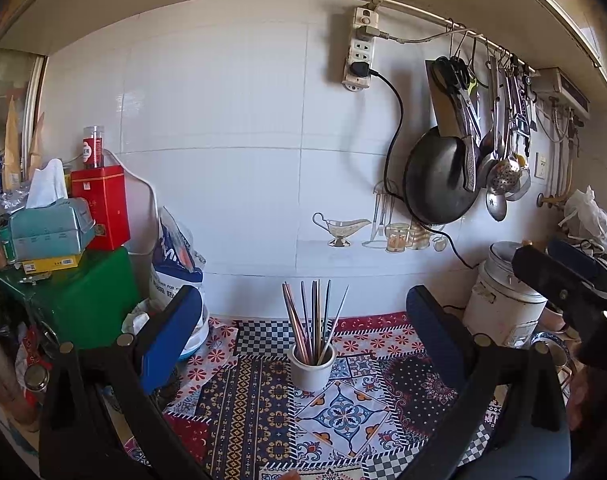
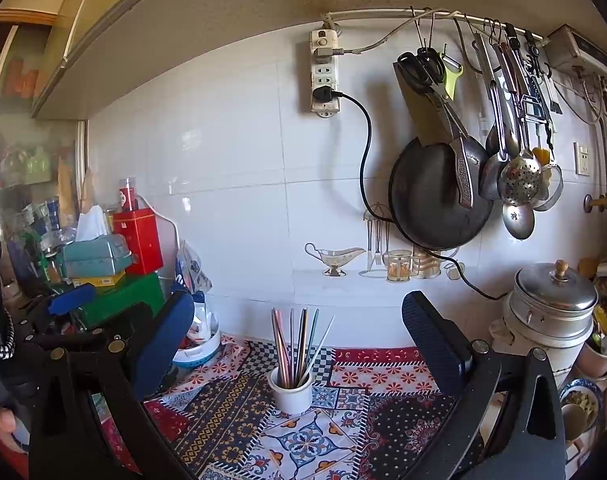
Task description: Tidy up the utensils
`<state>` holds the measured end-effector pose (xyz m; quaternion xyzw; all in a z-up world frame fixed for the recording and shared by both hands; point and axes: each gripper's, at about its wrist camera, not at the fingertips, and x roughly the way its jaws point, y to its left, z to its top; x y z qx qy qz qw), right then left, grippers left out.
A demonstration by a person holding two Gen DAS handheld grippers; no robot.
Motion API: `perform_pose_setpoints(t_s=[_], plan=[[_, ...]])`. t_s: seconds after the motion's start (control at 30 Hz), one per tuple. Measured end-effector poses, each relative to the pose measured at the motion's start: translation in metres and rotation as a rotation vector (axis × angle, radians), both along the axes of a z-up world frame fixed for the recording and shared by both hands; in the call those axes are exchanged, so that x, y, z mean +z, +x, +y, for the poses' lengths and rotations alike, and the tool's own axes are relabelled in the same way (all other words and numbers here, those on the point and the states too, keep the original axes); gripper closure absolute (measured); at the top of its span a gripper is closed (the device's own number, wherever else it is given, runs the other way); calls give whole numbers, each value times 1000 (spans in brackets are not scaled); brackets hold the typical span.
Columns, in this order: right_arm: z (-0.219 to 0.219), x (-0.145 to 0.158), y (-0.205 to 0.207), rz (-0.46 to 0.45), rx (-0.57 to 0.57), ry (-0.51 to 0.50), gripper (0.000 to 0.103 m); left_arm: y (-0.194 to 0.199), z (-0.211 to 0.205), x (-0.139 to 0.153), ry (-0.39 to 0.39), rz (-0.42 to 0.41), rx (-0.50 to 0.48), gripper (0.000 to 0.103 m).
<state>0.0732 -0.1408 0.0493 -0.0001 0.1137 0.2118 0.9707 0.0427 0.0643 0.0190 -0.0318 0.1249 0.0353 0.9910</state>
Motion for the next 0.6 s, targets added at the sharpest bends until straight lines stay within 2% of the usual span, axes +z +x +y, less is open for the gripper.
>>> perform_pose_setpoints(t_s=[0.6], plan=[[4, 1, -3, -14, -21, 5, 0, -2, 5, 0, 3, -5, -26, 0]])
